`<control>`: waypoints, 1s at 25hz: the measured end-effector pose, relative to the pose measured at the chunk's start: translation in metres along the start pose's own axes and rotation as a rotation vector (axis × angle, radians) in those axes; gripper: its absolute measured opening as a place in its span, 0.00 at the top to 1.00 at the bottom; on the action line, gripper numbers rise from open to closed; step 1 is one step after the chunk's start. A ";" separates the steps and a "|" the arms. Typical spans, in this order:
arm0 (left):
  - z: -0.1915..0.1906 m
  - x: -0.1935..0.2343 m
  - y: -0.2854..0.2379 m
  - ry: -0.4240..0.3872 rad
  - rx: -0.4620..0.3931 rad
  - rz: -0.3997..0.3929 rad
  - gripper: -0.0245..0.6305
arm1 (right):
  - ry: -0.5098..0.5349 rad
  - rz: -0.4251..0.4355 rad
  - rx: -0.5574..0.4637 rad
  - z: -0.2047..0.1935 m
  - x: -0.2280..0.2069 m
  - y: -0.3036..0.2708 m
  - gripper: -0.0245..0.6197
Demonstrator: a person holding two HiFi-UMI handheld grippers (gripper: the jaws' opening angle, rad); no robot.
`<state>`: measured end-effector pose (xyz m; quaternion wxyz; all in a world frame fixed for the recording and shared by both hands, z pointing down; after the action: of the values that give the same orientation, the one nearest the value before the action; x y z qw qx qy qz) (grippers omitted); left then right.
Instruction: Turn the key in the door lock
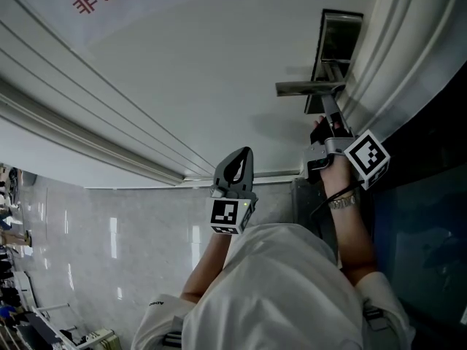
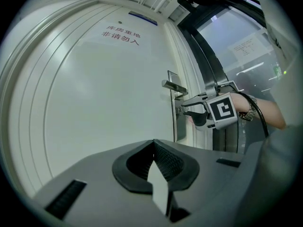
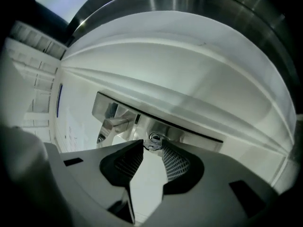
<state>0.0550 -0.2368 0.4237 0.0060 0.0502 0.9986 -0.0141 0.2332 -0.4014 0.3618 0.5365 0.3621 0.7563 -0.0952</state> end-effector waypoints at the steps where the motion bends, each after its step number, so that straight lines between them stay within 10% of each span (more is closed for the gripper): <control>1: 0.000 -0.001 0.000 0.000 0.000 -0.001 0.95 | -0.049 0.007 -0.008 0.000 -0.001 0.000 0.78; 6: 0.001 -0.004 0.000 0.002 -0.002 -0.009 0.95 | -0.118 0.043 -0.005 0.001 -0.001 -0.001 0.78; 17: -0.001 -0.006 0.010 0.002 -0.003 -0.016 0.95 | 0.153 0.022 0.176 -0.011 0.003 -0.003 0.74; 25: -0.001 -0.003 0.018 0.007 0.001 -0.016 0.95 | 0.734 -0.097 0.224 -0.009 0.020 0.006 0.72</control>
<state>0.0598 -0.2189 0.4241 0.0022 0.0424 0.9990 -0.0142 0.2265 -0.3834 0.3491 0.1821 0.3924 0.8992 -0.0663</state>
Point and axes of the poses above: the fingertips, and each gripper's own axes: y backward along the fingers, x to its left, z out of its top, the point moved 4 cm from there along y, backward along the fingers, and after that the axes turned 10 degrees about z, right-handed, at the moved point
